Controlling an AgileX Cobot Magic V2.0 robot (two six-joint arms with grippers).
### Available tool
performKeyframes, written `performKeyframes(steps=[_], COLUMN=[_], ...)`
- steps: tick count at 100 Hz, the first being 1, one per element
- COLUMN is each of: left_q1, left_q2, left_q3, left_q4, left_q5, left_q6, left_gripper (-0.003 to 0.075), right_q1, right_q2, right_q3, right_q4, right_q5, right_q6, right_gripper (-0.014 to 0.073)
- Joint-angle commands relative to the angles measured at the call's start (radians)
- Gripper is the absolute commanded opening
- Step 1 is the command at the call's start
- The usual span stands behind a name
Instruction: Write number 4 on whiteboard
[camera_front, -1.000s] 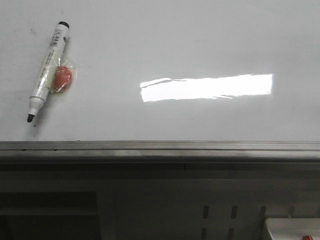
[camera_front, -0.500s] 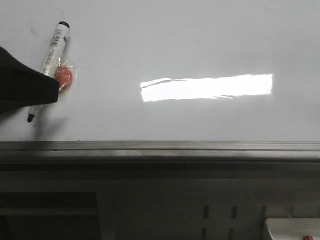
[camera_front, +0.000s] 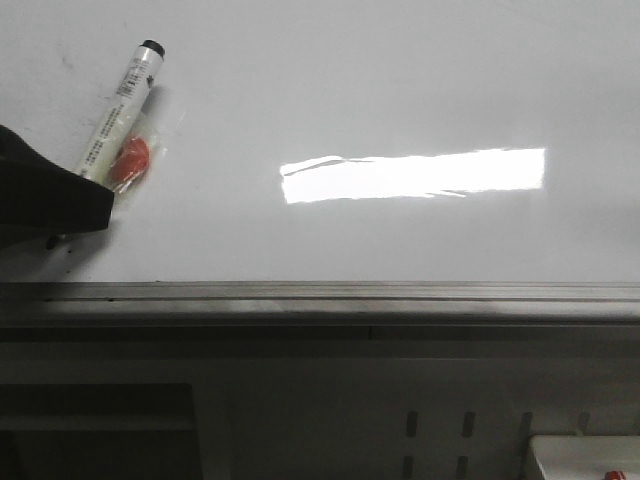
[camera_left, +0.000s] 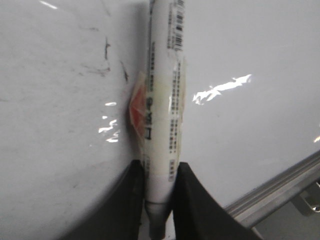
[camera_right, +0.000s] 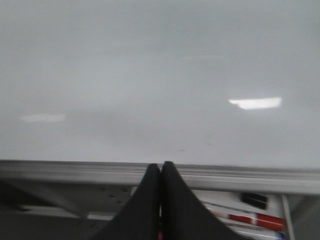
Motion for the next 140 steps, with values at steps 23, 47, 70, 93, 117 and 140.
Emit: performKeyframes(steps=[23,47,70,93,117,140], left_q1=[-0.079,-0.179,-0.199,-0.199,-0.199,-0.199], left_q2=[-0.129,-0.178,-0.178,-0.178,-0.178,-0.178], left_q3=[-0.029,-0.029,-0.029,-0.029,-0.029,-0.029], left_q4=[0.410,0.639,0.723,0.723,0.723,0.721], left_q5=[-0.065,-0.115,-0.127,-0.127,-0.127,-0.127], left_q6=[0.001,0.001,0.001,0.001,0.001,0.001], left_gripper=[-0.0020,-0.0020,-0.0020,-0.0020,-0.0020,-0.0020], right_q1=[0.311,0.539,0.702,0.825,0.832,0.832], right_q2=[0.102,0.274,0.436,0.583,0.620,0.620], right_q3=[-0.172,-0.321,-0.430,-0.502,-0.515,-0.515], right_q4=[0.382,0.383,0.383,0.379,0.379,0.362], right_q5=[-0.002,-0.010,-0.059,-0.134,-0.160,-0.151], right_q6=[-0.338,-0.370,-0.395,-0.419,-0.426,-0.426], right_gripper=[-0.0064,0.0169,0.0383,0.0382,0.0157,-0.0063])
